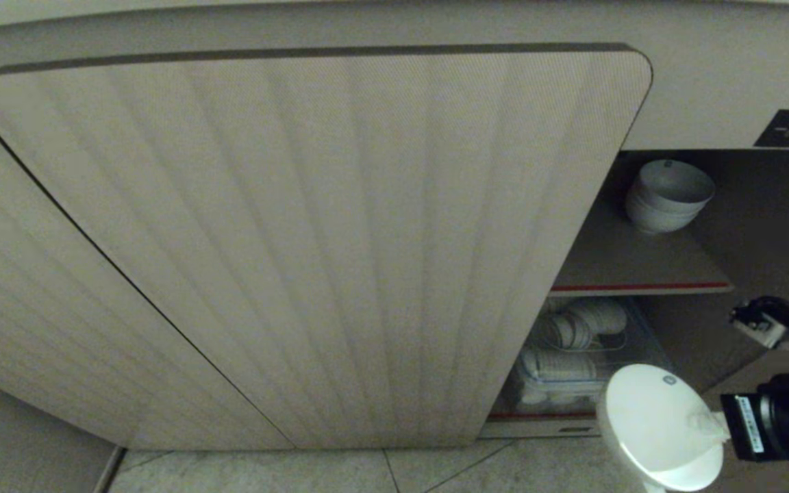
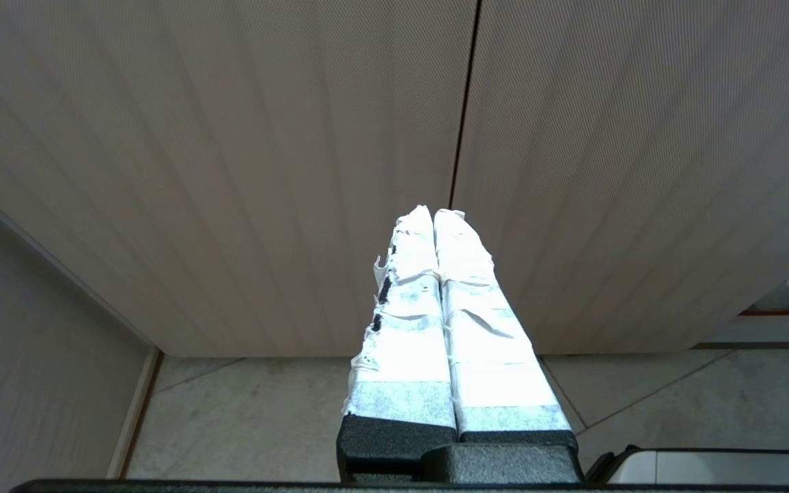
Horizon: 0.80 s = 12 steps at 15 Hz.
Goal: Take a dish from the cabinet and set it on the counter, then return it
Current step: Place it on the table
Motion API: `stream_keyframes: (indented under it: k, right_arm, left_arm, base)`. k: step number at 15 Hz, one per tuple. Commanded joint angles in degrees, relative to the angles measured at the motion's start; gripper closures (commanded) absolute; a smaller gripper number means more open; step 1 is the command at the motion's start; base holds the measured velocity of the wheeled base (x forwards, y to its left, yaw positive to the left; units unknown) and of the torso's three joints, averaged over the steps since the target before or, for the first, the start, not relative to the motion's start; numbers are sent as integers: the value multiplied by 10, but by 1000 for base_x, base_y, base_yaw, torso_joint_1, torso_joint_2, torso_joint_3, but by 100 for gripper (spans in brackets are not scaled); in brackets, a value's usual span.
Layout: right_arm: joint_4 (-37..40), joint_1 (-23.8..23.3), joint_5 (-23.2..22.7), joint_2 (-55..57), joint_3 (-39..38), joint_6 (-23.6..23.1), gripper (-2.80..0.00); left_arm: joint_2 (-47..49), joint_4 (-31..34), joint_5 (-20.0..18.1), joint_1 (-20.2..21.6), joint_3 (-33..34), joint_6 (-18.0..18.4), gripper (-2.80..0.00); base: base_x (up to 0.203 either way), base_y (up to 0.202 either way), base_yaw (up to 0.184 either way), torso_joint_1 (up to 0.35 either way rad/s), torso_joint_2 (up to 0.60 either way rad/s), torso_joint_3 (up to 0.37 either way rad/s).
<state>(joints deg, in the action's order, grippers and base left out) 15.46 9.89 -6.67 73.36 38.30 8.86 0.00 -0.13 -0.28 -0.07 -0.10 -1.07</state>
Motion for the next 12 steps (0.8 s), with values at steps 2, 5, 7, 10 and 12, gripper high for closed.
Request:
stream_keyframes:
  k: [2,5,7,10,12]
  right_arm:
    - [6,0,0,-43,-18,1,0]
    - [36,0,0,-77,-29,4,0]
    - [59,0,0,-101,-33,5,0]
    - [89,0,0,-119,-31,1,0]
    - [90,0,0,-118,-34,-3,0]
  left_arm:
    - [0,0,0,0,0,0,0]
    - [0,0,0,0,0,0,0]
    - [0,0,0,0,0,0,0]
    - [0,0,0,1,0,0,0]
    - [0,0,0,0,0,-1,0]
  base:
    - [0,0,0,0,0,0]
    - [0,0,0,0,0,0]
    - [0,0,0,0,0,0]
    - [0,0,0,0,0,0]
    - [0,0,0,0,0,0]
